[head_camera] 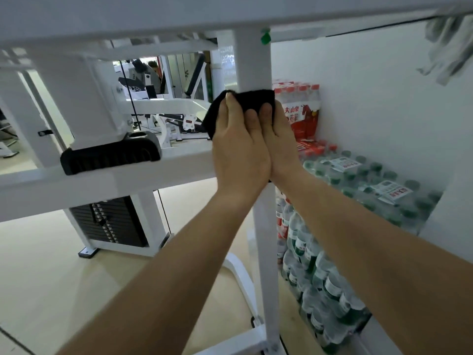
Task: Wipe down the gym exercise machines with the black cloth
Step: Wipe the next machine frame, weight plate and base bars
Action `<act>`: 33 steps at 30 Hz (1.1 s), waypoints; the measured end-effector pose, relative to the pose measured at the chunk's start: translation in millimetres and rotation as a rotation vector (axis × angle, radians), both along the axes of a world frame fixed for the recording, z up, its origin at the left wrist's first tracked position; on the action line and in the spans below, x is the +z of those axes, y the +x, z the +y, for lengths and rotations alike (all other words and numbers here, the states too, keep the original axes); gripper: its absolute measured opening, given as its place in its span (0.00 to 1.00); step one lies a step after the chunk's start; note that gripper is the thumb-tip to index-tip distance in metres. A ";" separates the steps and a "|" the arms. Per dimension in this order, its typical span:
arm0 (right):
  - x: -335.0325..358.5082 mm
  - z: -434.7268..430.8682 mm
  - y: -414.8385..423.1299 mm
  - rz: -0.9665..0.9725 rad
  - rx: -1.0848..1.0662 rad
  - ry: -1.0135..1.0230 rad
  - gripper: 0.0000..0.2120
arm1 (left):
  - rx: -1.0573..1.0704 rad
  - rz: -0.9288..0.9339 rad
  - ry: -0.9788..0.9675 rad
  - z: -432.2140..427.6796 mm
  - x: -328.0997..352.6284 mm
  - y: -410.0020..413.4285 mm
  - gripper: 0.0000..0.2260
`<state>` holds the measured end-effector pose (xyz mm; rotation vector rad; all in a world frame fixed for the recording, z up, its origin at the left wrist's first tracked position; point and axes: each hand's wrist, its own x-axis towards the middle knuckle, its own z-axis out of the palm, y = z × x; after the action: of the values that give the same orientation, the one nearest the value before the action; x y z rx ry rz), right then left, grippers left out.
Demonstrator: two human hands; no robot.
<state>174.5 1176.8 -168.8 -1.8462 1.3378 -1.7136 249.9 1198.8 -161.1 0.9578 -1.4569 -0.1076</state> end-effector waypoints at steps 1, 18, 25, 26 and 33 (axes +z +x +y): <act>0.5 -1.4 -2.8 0.073 0.001 -0.002 0.24 | -0.026 0.039 0.006 -0.4 3.1 -3.7 0.20; 26.7 -2.5 -1.4 -0.178 0.103 -0.111 0.19 | -0.066 0.092 -0.071 -16.6 22.2 -0.6 0.22; 55.8 -14.2 -0.1 -0.173 0.103 -0.140 0.18 | -0.034 0.050 -0.147 -26.7 42.3 1.3 0.21; 46.9 -13.9 -1.9 -0.174 0.112 -0.140 0.18 | -0.027 0.012 -0.121 -26.4 28.6 0.1 0.23; -20.2 -10.3 -11.8 -0.227 0.205 0.010 0.26 | 0.290 -0.309 -0.155 -20.5 -26.8 0.2 0.28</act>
<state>162.6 1166.6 -188.9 -1.6598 1.0294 -1.7429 250.0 1178.3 -187.9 1.0800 -1.5619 0.3759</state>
